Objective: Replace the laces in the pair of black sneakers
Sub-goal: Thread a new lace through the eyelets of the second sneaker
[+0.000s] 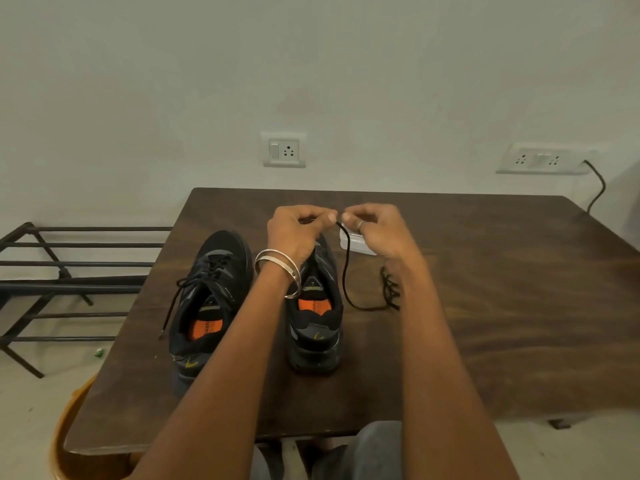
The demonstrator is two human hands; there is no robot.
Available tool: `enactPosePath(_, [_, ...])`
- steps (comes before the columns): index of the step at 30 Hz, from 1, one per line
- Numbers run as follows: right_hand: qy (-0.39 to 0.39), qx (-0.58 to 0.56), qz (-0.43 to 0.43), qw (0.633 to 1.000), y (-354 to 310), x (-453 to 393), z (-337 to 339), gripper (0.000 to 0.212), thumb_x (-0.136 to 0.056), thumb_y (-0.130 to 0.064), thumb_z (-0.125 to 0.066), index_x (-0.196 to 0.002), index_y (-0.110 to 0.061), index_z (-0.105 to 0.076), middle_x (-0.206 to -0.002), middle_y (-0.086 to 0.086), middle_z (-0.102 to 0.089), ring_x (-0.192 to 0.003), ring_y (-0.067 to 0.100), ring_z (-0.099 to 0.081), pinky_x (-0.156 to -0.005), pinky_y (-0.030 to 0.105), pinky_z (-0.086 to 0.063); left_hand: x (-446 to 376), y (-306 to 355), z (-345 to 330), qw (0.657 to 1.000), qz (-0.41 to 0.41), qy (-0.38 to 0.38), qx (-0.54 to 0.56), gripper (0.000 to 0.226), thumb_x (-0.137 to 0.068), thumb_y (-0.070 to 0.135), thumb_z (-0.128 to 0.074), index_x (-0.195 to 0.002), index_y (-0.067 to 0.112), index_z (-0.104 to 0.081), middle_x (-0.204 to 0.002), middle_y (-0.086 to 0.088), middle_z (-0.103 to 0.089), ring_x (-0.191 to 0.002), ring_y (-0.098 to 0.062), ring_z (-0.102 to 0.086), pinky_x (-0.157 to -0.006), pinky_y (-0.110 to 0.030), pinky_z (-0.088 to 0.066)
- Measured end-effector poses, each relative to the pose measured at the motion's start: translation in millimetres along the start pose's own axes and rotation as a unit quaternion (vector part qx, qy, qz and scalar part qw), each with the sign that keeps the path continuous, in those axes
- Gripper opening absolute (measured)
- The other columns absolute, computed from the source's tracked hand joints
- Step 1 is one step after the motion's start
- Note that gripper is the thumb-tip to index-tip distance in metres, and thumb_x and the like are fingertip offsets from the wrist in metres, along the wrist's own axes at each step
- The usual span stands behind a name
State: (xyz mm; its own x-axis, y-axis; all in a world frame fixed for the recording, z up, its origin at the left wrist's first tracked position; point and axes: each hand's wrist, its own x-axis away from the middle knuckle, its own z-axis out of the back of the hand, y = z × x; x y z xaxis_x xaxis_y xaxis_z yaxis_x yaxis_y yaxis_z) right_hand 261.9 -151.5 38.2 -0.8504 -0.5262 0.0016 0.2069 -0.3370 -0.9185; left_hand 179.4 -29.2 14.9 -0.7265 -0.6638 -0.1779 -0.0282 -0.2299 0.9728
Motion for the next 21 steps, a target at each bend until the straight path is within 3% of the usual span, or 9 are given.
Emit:
enactPosePath(2, [-0.082, -0.094, 0.009, 0.992, -0.7, 1.3, -10.6, 0.019, -0.098, -0.012, -0.059, -0.109, -0.002, -0.07, -0.092, 0.007, -0.073, -0.077, 0.013, -0.07, -0.065, 0.017, -0.054, -1.1, -0.5, 4.3, 0.999, 0.009, 0.006, 0.032, 0.013, -0.079, 0.013, -0.076, -0.082, 0.025, -0.075, -0.083, 0.002, -0.074, -0.083, -0.016, -0.069, -0.079, -0.034, -0.056])
enactPosePath(4, [-0.079, -0.117, 0.009, 0.99, 1.8, -2.1, -19.3, 0.015, -0.096, -0.009, -0.061, -0.101, -0.001, -0.072, -0.076, 0.007, -0.071, -0.054, 0.008, -0.061, -0.052, 0.021, -0.05, -3.7, -2.2, 11.0, 0.999, 0.024, 0.019, 0.04, 0.014, -0.08, 0.01, -0.075, -0.081, 0.024, -0.073, -0.082, -0.002, -0.073, -0.077, -0.018, -0.069, -0.066, -0.029, -0.054])
enactPosePath(6, [-0.05, -0.101, 0.02, 0.993, 3.6, -7.6, -23.3, 0.009, -0.091, -0.01, -0.068, -0.095, -0.004, -0.075, -0.069, 0.002, -0.067, -0.047, 0.0, -0.053, -0.046, 0.014, -0.042, -6.5, -5.1, 17.1, 0.998, 0.045, 0.021, 0.048, 0.009, -0.086, 0.011, -0.069, -0.088, 0.02, -0.07, -0.083, -0.004, -0.073, -0.069, -0.014, -0.066, -0.056, -0.023, -0.049])
enactPosePath(9, [-0.011, -0.05, 0.032, 0.998, 3.2, -13.5, -25.8, 0.007, -0.084, -0.017, -0.077, -0.09, -0.012, -0.078, -0.076, -0.007, -0.072, -0.063, -0.007, -0.06, -0.054, 0.006, -0.04, -12.0, -14.8, 21.5, 0.993, 0.097, 0.067, 0.026, 0.01, -0.094, 0.016, -0.059, -0.097, 0.014, -0.068, -0.081, -0.003, -0.072, -0.061, -0.009, -0.061, -0.054, -0.022, -0.05])
enactPosePath(12, [0.003, -0.025, 0.01, 1.0, 7.8, -21.5, -33.9, 0.004, -0.083, -0.015, -0.078, -0.086, -0.011, -0.077, -0.082, -0.006, -0.073, -0.076, -0.004, -0.063, -0.059, 0.006, -0.042, -16.5, -35.2, 25.0, 0.979, 0.151, 0.124, -0.054, 0.02, -0.09, 0.01, -0.062, -0.073, 0.017, -0.069, -0.079, -0.004, -0.071, -0.066, -0.015, -0.063, -0.069, -0.032, -0.059])
enactPosePath(14, [-0.004, -0.002, -0.014, 1.0, 14.7, -28.6, -44.3, 0.003, -0.086, -0.012, -0.074, -0.085, -0.009, -0.075, -0.089, 0.0, -0.073, -0.085, 0.005, -0.064, -0.067, 0.012, -0.045, -15.8, -46.7, 25.0, 0.973, 0.173, 0.091, -0.12, 0.023, -0.087, 0.012, -0.066, -0.066, 0.02, -0.067, -0.086, -0.007, -0.073, -0.072, -0.017, -0.064, -0.077, -0.034, -0.058])
enactPosePath(16, [-0.007, 0.019, -0.031, 0.999, 24.3, -35.4, -56.6, 0.005, -0.089, -0.011, -0.071, -0.086, -0.007, -0.073, -0.094, 0.004, -0.073, -0.094, 0.012, -0.065, -0.08, 0.023, -0.05, -13.8, -51.9, 22.2, 0.973, 0.18, 0.036, -0.141, 0.008, -0.087, 0.019, -0.069, -0.08, 0.016, -0.071, -0.093, -0.005, -0.072, -0.077, -0.015, -0.062, -0.077, -0.028, -0.053])
enactPosePath(19, [0.014, 0.071, -0.035, 0.997, 37.5, -48.0, -73.1, 0.011, -0.091, -0.012, -0.068, -0.088, -0.004, -0.074, -0.098, 0.008, -0.073, -0.099, 0.018, -0.064, -0.088, 0.032, -0.05, -12.8, -53.1, 17.8, 0.971, 0.17, -0.017, -0.169, 0.03, -0.085, 0.028, -0.072, -0.108, 0.009, -0.069, -0.093, 0.0, -0.065, -0.082, -0.014, -0.059, -0.076, -0.024, -0.046])
enactPosePath(21, [0.031, 0.106, -0.035, 0.993, 44.2, -55.6, -81.7, 0.013, -0.091, -0.016, -0.068, -0.087, -0.005, -0.076, -0.097, 0.007, -0.073, -0.098, 0.02, -0.064, -0.089, 0.037, -0.053, -13.2, -54.5, 15.4, 0.966, 0.165, -0.039, -0.193, 0.038, -0.082, 0.032, -0.074, -0.113, 0.01, -0.067, -0.099, -0.002, -0.067, -0.085, -0.015, -0.059, -0.077, -0.026, -0.048])
